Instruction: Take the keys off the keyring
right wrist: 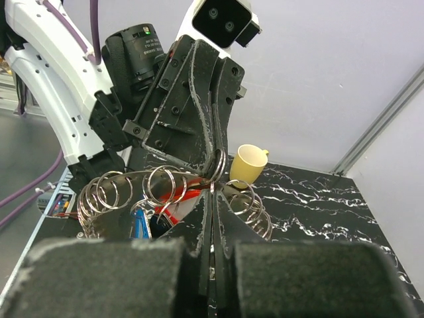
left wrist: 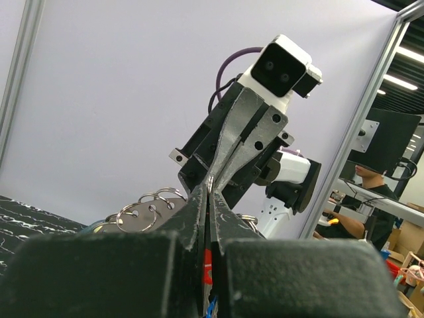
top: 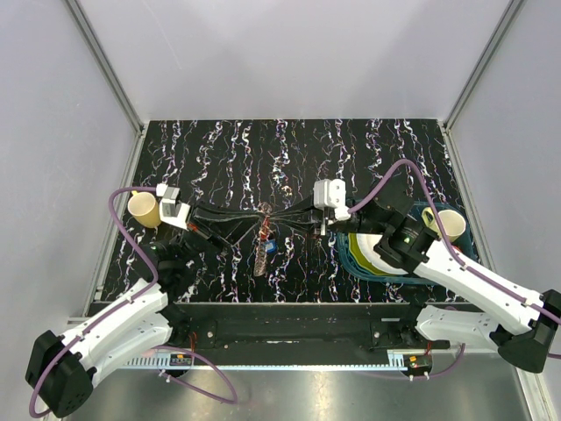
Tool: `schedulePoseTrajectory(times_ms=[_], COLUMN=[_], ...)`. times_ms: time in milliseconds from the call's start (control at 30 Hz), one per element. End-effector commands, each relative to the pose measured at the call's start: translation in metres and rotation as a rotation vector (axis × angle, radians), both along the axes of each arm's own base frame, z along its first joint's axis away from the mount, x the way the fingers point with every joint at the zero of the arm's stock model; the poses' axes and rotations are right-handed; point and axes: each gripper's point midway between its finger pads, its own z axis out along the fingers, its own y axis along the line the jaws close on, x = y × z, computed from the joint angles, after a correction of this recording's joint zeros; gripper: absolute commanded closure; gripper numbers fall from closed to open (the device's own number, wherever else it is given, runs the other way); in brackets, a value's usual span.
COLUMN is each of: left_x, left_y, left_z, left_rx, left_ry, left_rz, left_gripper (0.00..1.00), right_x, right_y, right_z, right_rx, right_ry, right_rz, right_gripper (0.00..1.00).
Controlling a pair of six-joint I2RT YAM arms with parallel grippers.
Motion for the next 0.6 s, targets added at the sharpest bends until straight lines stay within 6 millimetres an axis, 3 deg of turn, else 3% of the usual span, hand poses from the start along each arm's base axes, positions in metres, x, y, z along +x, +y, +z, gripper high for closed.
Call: schedulePoseTrajectory(times_ms=[0,567], left_x=[0.0014,0.0103], left_y=[0.0078,0.0093], left_z=[0.0205,0.0138], left_rx=[-0.050,-0.023], left_ry=[-0.044,-0.017], left_rz=[0.050,0.103], left_gripper=[1.00,1.00], right_x=[-0.0066,-0.0072], right_y=[0.0058,0.0104], right_z=[0.0017,-0.0021], right_rx=[-0.006,-0.017], right_ry=[-0.032,-0.023], right_rz=[0.012,-0.002], right_gripper=[1.00,1.00])
